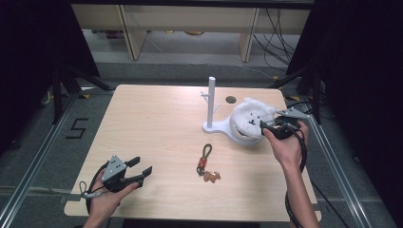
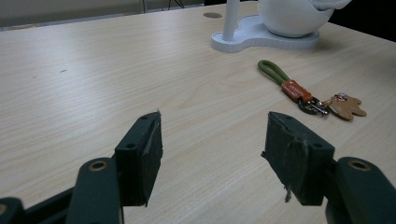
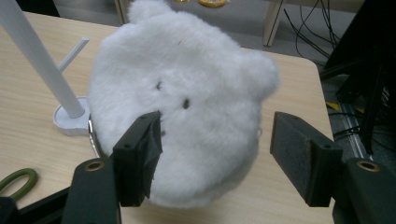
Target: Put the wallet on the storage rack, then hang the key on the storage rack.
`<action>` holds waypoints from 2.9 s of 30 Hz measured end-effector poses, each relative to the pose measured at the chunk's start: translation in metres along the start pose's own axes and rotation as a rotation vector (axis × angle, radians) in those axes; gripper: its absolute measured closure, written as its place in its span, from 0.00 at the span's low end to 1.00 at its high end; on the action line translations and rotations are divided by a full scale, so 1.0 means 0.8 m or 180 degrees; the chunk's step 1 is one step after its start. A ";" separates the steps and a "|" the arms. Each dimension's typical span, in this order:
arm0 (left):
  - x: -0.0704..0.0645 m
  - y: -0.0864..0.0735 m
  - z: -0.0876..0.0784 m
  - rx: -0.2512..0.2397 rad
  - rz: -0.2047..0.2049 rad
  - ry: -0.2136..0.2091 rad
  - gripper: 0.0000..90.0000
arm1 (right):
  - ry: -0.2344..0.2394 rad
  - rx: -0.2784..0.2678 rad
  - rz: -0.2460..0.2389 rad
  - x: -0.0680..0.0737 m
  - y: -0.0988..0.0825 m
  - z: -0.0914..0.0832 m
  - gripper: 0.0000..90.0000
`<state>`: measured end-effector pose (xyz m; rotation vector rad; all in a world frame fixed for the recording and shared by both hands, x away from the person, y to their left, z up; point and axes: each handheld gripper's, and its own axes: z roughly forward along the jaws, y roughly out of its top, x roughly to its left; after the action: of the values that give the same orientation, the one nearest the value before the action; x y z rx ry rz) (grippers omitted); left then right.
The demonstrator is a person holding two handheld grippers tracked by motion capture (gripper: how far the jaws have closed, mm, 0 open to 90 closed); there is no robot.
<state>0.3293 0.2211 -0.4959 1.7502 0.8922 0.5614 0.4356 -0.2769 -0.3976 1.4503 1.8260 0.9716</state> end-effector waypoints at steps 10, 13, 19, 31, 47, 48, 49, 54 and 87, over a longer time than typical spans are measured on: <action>-0.001 -0.002 0.002 0.0014 -0.0003 -0.0001 0.41 | 0.0122 0.0215 0.0066 0.024 -0.028 -0.015 0.38; -0.001 -0.002 0.002 0.0015 -0.0004 -0.0001 0.40 | 0.0196 0.0256 0.0066 0.034 -0.035 -0.018 0.38; -0.002 -0.002 0.002 0.0019 -0.0002 -0.0006 0.40 | 0.0330 0.0397 0.0084 0.049 -0.047 -0.020 0.39; -0.005 -0.002 0.002 0.0015 -0.0013 -0.0017 0.40 | 0.0526 0.0596 0.0090 0.075 -0.056 -0.020 0.45; -0.015 -0.003 0.007 0.0034 -0.0070 -0.0107 0.40 | 0.0871 0.1271 0.0199 0.139 -0.050 0.016 0.61; -0.015 -0.003 0.007 0.0034 -0.0070 -0.0107 0.40 | 0.0867 0.1294 0.0147 0.145 -0.049 0.020 0.61; -0.015 -0.004 0.006 0.0039 -0.0062 -0.0116 0.40 | 0.0913 0.1332 0.0194 0.152 -0.049 0.025 0.61; -0.016 -0.004 0.006 0.0041 -0.0063 -0.0133 0.40 | 0.0963 0.1690 0.0186 0.182 -0.047 0.051 0.64; -0.015 -0.008 0.005 0.0094 -0.0060 -0.0104 0.40 | 0.0683 0.2373 -0.0075 0.251 -0.050 0.105 0.59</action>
<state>0.3228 0.2100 -0.5027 1.7708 0.8975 0.5084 0.4395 -0.0720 -0.4800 1.7761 2.5192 0.4442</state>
